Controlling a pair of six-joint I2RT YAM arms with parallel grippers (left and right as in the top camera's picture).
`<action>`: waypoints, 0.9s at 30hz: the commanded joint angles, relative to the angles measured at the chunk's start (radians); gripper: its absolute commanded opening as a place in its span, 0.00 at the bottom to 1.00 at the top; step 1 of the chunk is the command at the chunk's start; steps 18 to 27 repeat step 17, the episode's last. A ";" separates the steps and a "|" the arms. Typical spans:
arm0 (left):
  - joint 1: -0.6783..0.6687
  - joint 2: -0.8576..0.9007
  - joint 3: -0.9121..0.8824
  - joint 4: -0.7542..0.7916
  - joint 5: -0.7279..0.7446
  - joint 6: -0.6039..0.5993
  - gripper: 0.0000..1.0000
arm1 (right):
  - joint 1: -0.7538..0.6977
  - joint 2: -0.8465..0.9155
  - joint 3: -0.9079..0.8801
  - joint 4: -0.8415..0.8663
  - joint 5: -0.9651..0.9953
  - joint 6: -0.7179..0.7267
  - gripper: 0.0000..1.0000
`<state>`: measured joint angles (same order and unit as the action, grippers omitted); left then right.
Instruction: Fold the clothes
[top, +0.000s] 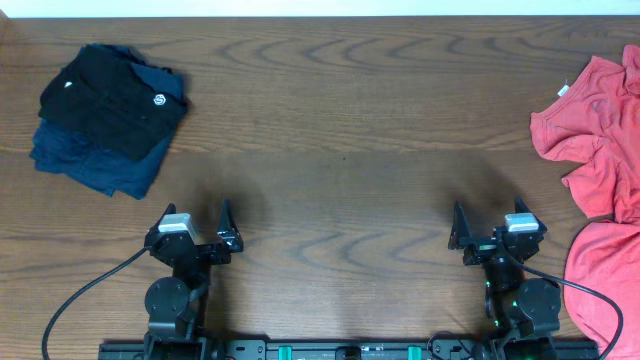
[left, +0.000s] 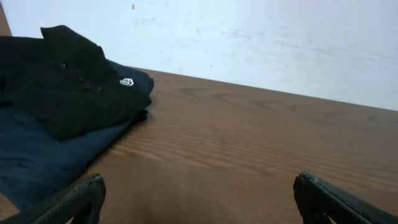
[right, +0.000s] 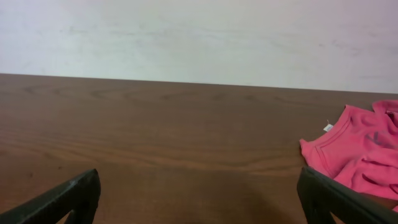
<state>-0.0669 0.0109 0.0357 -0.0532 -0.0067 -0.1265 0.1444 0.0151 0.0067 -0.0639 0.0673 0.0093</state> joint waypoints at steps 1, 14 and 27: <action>0.005 -0.007 -0.032 -0.017 -0.005 0.013 0.98 | -0.001 -0.002 -0.001 -0.004 0.000 -0.018 0.99; 0.005 -0.007 -0.032 -0.017 -0.005 0.013 0.98 | -0.001 -0.002 -0.001 -0.004 0.000 -0.018 0.98; 0.005 -0.007 -0.032 -0.017 -0.005 0.013 0.98 | -0.001 -0.002 -0.001 -0.004 0.000 -0.018 0.99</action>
